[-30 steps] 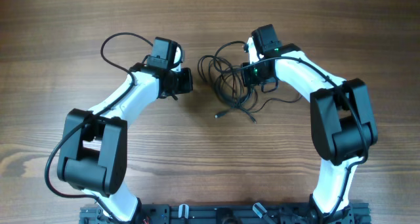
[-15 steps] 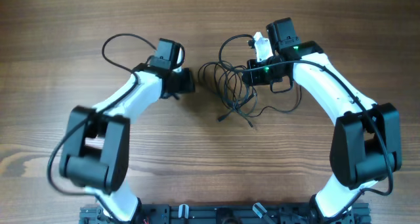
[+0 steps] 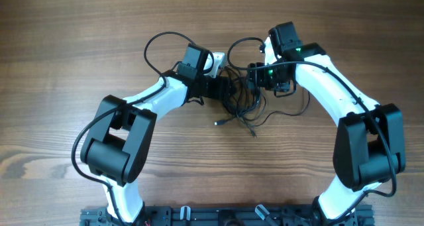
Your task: Untangle cables
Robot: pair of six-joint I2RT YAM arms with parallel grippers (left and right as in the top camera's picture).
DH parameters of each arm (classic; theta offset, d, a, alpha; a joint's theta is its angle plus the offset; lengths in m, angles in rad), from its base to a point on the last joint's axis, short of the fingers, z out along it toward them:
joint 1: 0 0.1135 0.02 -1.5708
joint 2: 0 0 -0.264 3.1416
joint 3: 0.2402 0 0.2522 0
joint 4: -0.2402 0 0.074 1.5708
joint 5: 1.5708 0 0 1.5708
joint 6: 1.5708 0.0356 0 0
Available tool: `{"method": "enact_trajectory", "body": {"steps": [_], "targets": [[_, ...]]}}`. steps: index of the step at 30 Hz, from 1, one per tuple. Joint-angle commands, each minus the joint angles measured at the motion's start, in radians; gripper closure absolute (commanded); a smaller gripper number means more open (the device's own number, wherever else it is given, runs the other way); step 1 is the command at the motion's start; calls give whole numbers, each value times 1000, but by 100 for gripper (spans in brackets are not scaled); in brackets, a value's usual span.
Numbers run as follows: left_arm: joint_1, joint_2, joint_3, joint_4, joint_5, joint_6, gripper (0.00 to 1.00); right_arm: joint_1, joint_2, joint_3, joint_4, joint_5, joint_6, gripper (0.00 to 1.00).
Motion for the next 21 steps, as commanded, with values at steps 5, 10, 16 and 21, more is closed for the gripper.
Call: {"method": "enact_trajectory", "body": {"steps": [5, 10, 16, 21], "targets": [[-19, 19, -1, 15, 5, 21, 40, 25, -8, -175, 156, -94, 85, 73], [-25, 19, -1, 15, 5, 20, 40, 30, -8, -253, 295, 71, 135, 72], [-32, 11, 52, -20, 4, 21, 45, 30, -8, -314, 327, 100, 116, 75], [-68, 14, 192, -132, -82, 45, 51, 24, -10, -298, 345, -128, 53, 96]]}}
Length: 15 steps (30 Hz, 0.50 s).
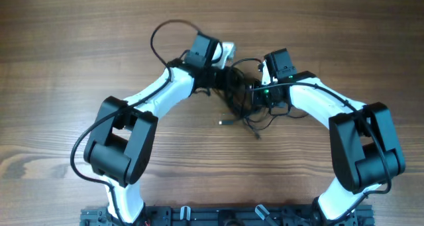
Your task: Untangle cables
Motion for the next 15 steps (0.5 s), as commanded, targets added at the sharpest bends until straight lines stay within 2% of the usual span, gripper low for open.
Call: {"method": "enact_trajectory", "body": {"steps": [1, 4, 10, 11, 13, 15], "targets": [[-37, 17, 29, 14, -39, 42, 51, -11, 3, 4, -2, -191, -48, 96], [-50, 57, 29, 35, -40, 38, 50, -37, -14, 16, -9, -383, -77, 96], [-50, 142, 29, 3, -51, 34, 55, -76, -101, 16, -90, -393, -77, 96], [-49, 159, 28, -19, -91, 34, 58, -76, -111, 16, -110, -368, -76, 96], [-44, 169, 28, -63, -157, 34, 81, -76, -114, 16, -158, -224, -72, 96], [-39, 168, 29, -71, -159, -15, 90, -75, -113, 11, -190, -101, -41, 96]]}}
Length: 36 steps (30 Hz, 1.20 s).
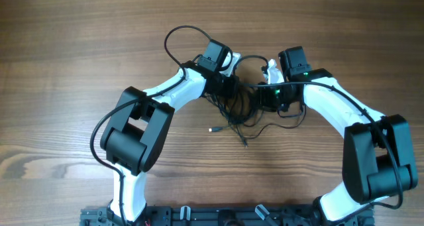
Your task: Untangle cables
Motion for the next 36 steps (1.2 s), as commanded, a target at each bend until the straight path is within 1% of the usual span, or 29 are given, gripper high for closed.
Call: {"method": "enact_trajectory", "body": {"steps": [1, 4, 6, 9, 10, 12, 13, 17, 20, 21, 22, 23, 24, 25, 27, 29, 30, 31, 34, 36], "targets": [[11, 44, -9, -23, -70, -92, 94, 0, -25, 8, -30, 188, 36, 96], [14, -21, -9, -22, -104, -172, 96, 26, -25, 3, -30, 217, 64, 96], [14, -80, -9, -22, -111, -218, 93, 46, -25, 3, -29, 277, 95, 91], [11, -100, -9, -21, -62, -221, 83, 81, -24, 3, -28, 314, 94, 76], [5, -97, -9, -21, -62, -210, 78, 95, -24, 3, -21, 333, 95, 72], [-11, -97, -9, -6, -63, -188, 69, 115, -24, 3, -3, 368, 126, 70], [-15, -97, -9, 2, -64, -187, 68, 123, -23, 3, 0, 390, 144, 69], [-16, -95, -9, 8, -81, -188, 68, 130, 14, 3, 5, 422, 143, 67], [-19, -70, -9, 10, -81, -187, 68, 131, 70, -15, 64, 379, 142, 66], [-19, -53, -9, 13, -81, -185, 68, 131, 87, -16, 73, 357, 135, 68], [-19, -37, -9, 17, -81, -164, 68, 130, 86, -16, 72, 356, 129, 76], [-18, -28, -9, 20, -81, -152, 69, 130, 84, -16, 75, 340, 102, 92], [-19, -19, -9, 23, -81, -138, 70, 130, 84, -16, 79, 318, 79, 96], [-19, -6, -9, 27, -81, -138, 70, 129, 81, -13, 80, 285, 50, 96], [-18, 14, -9, 28, -81, -138, 71, 114, 41, 3, 72, 158, -22, 96], [-11, 21, -9, 31, -82, -138, 77, 93, -23, 5, 69, 95, -29, 96], [-6, 21, -9, 31, -81, -138, 83, 76, -74, 5, 58, 71, -29, 96], [-1, 21, -9, 31, -81, -138, 86, 63, -121, 5, 38, 54, -29, 96], [18, 21, -9, 31, -82, -138, 89, 59, -183, 5, -13, 89, -50, 96], [33, 8, -7, 31, -81, -138, 89, 59, -182, 5, -34, 210, -43, 96]]}}
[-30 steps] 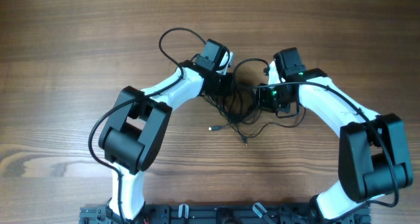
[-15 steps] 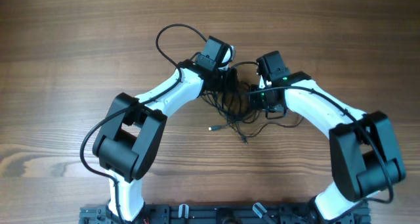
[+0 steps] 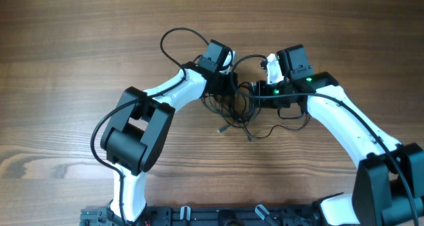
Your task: Untangle cables
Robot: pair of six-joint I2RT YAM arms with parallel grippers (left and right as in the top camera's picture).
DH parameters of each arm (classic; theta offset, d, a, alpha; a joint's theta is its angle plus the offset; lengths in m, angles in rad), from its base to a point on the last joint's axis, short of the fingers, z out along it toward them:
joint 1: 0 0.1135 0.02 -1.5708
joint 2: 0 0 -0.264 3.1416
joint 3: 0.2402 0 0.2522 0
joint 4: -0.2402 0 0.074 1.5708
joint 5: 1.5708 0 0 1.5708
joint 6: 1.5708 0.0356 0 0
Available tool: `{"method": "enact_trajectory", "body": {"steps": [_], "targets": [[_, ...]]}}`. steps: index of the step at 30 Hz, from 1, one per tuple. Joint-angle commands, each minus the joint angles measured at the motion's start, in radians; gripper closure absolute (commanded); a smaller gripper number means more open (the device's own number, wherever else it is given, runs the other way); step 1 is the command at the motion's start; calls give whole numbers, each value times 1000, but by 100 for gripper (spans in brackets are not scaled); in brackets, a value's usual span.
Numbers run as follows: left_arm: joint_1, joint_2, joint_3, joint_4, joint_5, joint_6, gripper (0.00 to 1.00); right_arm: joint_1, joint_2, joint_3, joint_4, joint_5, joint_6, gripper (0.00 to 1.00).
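Observation:
A tangle of thin black cables (image 3: 236,105) lies at the middle of the table. One loop (image 3: 177,39) arcs out to the upper left and another strand (image 3: 289,122) trails right. Two loose plug ends (image 3: 222,128) hang below the knot. My left gripper (image 3: 227,85) reaches into the tangle from the left, and my right gripper (image 3: 258,91) reaches in from the right. Each looks shut on black cable, with a short strand drawn between them. The fingertips are hidden among the cables. A white plug (image 3: 271,67) sits by the right wrist.
The wooden table (image 3: 66,54) spreads all around the knot. The left arm's elbow (image 3: 132,136) sits low at the front left. The right arm's forearm (image 3: 351,130) runs down to the front right. A black rail (image 3: 212,216) lines the front edge.
The right arm's elbow has swung out toward the front right, its gripper staying at the knot. The loose plug ends lie slightly further right. The left arm has barely moved.
At first both grippers were in the tangle, the left one further left. Then they stood closer together, with the knot bunched between them. After that both, and the knot, sat further right. Now they hold about the same spot, the right arm stretched out.

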Motion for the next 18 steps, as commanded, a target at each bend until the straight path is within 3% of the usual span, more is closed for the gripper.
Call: {"method": "enact_trajectory", "body": {"steps": [1, 4, 6, 7, 8, 9, 10, 11, 12, 15, 18], "targets": [[41, -18, -2, -1, -14, 10, 89, -1, -13, 7, -32, 179, 10, 96], [84, -174, -2, -1, -14, 4, 87, -1, -13, 7, -27, 307, 60, 96], [109, -278, -2, -20, -15, 2, 85, -1, -13, 7, 7, 307, 63, 55], [119, -305, -2, -40, -15, 2, 83, -1, -13, 7, 21, 306, 63, 44], [127, -318, -2, -61, -15, 1, 80, -1, -13, 7, 33, 307, 63, 27], [140, -324, -2, -105, -21, 1, 69, -1, -12, 7, 56, 307, 63, 12], [146, -322, -2, -135, -38, 1, 59, -1, -11, 7, 74, 307, 62, 7], [154, -309, -4, -199, -98, 1, 39, -1, -5, 7, 92, 307, 63, 5], [161, -282, -4, -267, -149, 2, 26, -1, 5, 7, 95, 307, 63, 3], [165, -223, -6, -327, -164, 1, 20, -1, 45, 5, 96, 307, 64, 0], [165, -150, -6, -330, -167, 0, 22, -1, 80, 5, 95, 307, 63, 0]]}}
